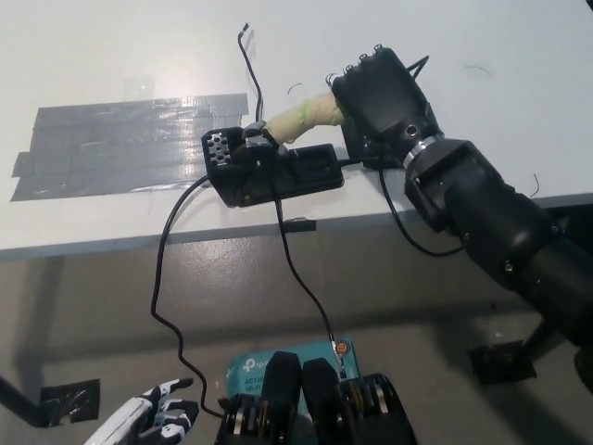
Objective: The robot uses its right hand to grab the soldering gun kept on the middle of the table and pulls it out of its base and keep it on the right side of the base
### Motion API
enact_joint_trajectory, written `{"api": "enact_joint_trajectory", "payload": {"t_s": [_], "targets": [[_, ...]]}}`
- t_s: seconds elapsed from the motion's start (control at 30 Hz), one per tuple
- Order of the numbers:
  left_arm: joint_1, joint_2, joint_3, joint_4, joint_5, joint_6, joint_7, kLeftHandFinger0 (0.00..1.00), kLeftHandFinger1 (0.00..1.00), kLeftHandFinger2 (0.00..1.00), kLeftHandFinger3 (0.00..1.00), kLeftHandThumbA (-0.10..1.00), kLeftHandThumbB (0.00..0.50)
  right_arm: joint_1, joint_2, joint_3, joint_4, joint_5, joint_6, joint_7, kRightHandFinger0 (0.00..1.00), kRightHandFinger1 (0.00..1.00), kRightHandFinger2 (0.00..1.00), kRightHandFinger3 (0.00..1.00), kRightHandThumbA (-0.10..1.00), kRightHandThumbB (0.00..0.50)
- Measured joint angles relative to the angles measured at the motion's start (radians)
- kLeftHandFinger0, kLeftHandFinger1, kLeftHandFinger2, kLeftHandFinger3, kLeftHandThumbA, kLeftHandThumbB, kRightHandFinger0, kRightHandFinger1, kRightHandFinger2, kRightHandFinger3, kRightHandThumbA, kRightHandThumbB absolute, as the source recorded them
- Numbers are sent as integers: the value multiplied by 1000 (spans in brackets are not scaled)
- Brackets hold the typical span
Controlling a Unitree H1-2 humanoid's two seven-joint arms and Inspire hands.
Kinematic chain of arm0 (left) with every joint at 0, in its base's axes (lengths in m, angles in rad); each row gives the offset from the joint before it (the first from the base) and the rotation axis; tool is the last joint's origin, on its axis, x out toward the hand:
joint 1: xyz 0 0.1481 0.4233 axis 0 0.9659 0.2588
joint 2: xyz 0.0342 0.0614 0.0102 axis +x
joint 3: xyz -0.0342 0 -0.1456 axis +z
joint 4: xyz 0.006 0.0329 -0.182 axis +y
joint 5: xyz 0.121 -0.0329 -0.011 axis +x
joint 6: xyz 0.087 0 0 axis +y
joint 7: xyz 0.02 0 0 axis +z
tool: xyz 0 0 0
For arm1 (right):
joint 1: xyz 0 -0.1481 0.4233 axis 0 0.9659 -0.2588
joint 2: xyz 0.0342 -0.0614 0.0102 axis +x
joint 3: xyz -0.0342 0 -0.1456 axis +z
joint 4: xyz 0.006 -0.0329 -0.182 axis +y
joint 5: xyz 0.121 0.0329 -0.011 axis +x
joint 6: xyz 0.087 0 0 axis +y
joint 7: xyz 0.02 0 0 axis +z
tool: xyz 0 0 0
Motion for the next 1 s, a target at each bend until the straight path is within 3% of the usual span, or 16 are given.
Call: {"api": "enact_joint_trajectory", "payload": {"t_s": [0.1,0.17,0.23,0.3,0.4,0.53,0.57,0.6,0.63,0.7,0.73,0.77,0.9,0.93,0.97,1.0], "targets": [[0,3,0,0,1,0,0,615,766,810,932,568,231,-11,-13,-12,2,-3,-30,-35,0,0,128,210,-100,110],[0,3,0,0,2,0,-5,618,768,811,949,561,228,-21,-21,-18,5,-6,-46,-56,0,0,152,206,-100,79],[0,3,0,0,4,0,-10,616,772,810,962,563,226,-32,-28,-28,8,-7,-59,-71,0,0,179,187,-100,91],[1,3,0,0,6,0,-13,626,780,833,1000,575,241,-38,-34,-39,8,-6,-70,-86,0,0,86,205,-100,67],[3,3,-1,0,14,1,-17,625,786,831,1000,578,242,-42,-46,-63,10,-6,-89,-105,0,0,95,171,-100,61],[5,3,-4,0,23,1,-24,632,791,833,1000,571,233,-41,-76,-94,14,-5,-102,-133,0,0,0,119,-100,9],[6,3,-5,0,24,1,-25,640,790,830,1000,571,233,-41,-83,-105,15,-5,-102,-136,0,0,0,331,-44,126],[7,3,-5,0,26,1,-26,641,790,829,1000,572,233,-40,-94,-117,15,-4,-102,-137,0,0,0,341,-42,135],[8,3,-6,0,28,1,-27,647,790,833,1000,569,219,-39,-103,-128,14,-4,-102,-137,0,0,0,371,59,186],[11,3,-6,-1,34,1,-29,649,785,836,1000,568,213,-39,-123,-143,15,-4,-100,-137,0,0,0,263,59,189],[12,3,-6,-1,38,1,-31,648,783,835,1000,583,209,-39,-133,-148,18,-4,-100,-137,0,0,0,182,-73,182],[13,4,-6,-1,42,1,-33,660,790,849,1000,607,216,-38,-143,-153,21,-4,-99,-137,0,0,37,132,-100,137],[12,12,-8,-2,53,1,-44,636,771,834,1000,607,227,-31,-173,-184,28,-2,-100,-137,0,0,6,52,-100,138],[13,13,-8,-2,55,1,-46,639,777,839,1000,607,230,-27,-179,-193,28,1,-99,-137,0,0,26,27,-100,63],[14,14,-8,-2,58,1,-47,651,785,848,1000,611,239,-24,-183,-205,28,4,-96,-134,0,0,52,233,-18,98],[15,14,-7,-2,60,1,-49,652,786,849,1000,612,240,-19,-186,-222,26,8,-87,-126,0,0,53,288,-49,124]]}}
